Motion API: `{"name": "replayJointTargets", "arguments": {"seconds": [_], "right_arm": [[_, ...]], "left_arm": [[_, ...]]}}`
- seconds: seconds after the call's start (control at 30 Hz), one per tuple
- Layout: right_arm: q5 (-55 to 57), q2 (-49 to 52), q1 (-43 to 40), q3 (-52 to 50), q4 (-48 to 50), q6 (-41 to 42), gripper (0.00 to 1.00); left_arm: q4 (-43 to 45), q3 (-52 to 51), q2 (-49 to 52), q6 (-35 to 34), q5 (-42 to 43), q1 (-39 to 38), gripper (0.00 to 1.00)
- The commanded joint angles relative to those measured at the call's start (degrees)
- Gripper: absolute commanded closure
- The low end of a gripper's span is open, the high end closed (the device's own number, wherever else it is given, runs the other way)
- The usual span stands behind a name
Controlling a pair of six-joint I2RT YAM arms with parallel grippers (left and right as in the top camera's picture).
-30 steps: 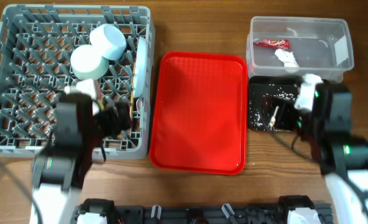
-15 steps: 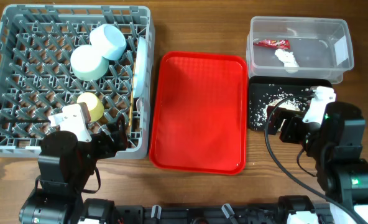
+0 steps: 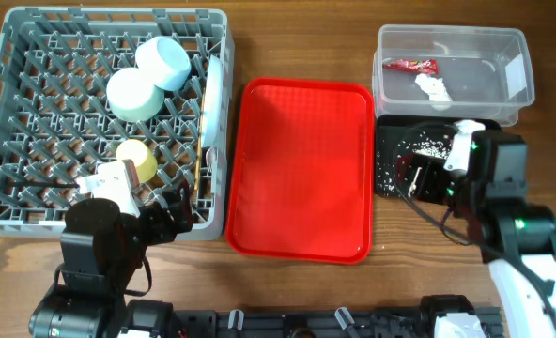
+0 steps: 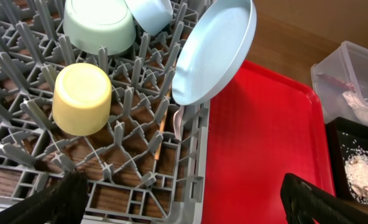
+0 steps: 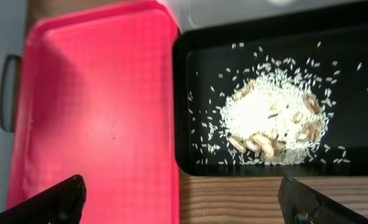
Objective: Sort waste into correct bins and load items into the dishwasher rack
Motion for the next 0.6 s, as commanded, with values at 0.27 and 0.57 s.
{"name": "replayJointTargets", "arguments": {"seconds": [0.27,0.57], "right_arm": [[2.47,-8.41,-0.24,-4.26,8.33,-2.38,0.00],[2.27,-32.20,-0.17,-21.09,24.35,-3.28,0.00]], "left_arm": [[0.09,-0.57,-0.15,-0.52,0.24,-0.33,0.00],[0.09,-0.57,-0.15,-0.55,0.24,-0.33,0.00]]}}
